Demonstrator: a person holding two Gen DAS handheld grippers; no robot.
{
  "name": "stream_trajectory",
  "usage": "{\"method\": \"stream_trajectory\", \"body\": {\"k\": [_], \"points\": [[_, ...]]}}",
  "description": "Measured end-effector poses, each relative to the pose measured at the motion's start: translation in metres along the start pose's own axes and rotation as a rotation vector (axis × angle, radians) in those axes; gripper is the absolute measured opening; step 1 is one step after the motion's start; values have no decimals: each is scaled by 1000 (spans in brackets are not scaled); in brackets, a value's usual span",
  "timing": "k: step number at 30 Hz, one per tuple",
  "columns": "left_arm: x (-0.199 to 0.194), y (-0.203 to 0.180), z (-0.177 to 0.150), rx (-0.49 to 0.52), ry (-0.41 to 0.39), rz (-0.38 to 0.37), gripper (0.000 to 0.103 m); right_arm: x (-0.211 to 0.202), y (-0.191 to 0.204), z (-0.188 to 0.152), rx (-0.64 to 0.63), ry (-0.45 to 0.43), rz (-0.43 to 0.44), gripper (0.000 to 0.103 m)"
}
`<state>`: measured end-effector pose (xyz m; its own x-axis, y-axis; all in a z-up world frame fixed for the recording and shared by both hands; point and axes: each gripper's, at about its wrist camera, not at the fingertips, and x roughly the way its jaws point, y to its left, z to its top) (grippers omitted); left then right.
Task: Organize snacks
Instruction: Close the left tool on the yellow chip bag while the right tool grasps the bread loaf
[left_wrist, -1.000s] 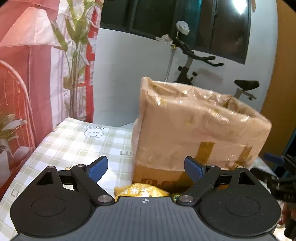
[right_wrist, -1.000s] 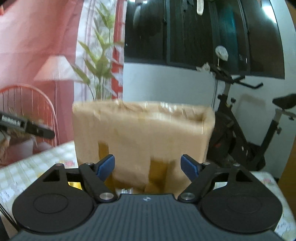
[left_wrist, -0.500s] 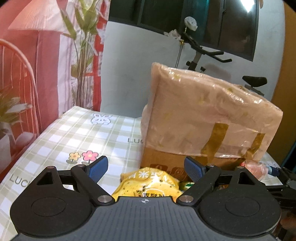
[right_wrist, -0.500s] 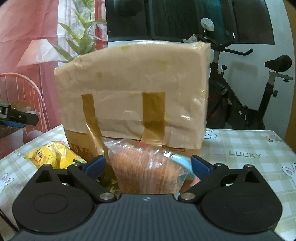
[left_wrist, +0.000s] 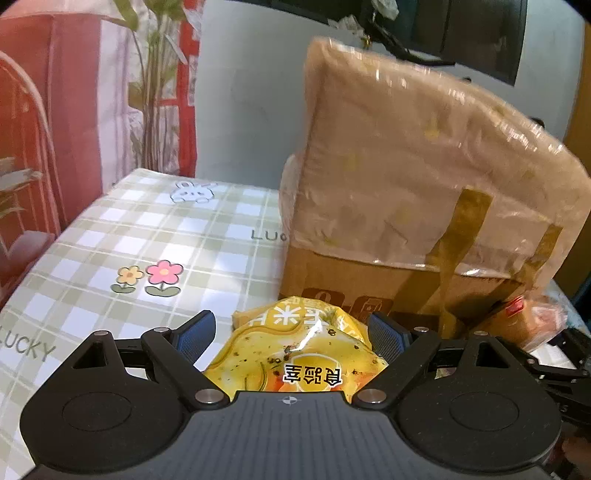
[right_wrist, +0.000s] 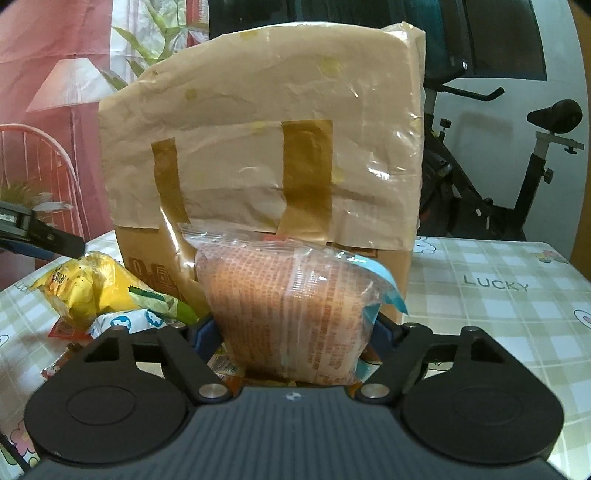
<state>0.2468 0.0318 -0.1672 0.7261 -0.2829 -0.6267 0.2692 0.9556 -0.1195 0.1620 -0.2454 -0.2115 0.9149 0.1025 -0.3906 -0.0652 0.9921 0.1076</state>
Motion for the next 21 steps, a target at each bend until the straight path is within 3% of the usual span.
{"method": "stream_trajectory", "body": {"k": [5,11,13,17,21], "points": [[16,6,-3,-24,15,-5,98,0,0,-2,2,-2,4,79],[29,6,-10,-28,83,-18,99,1,0,0,4,6,10,79],[26,4,-14,-16,62,-14,98,1,0,0,6,7,11,79],[19,4,-18,-27,34,-14,86,1,-2,2,9,10,14,79],[5,0,-22,-24,1,18,84,2,-3,2,12,13,18,79]]}}
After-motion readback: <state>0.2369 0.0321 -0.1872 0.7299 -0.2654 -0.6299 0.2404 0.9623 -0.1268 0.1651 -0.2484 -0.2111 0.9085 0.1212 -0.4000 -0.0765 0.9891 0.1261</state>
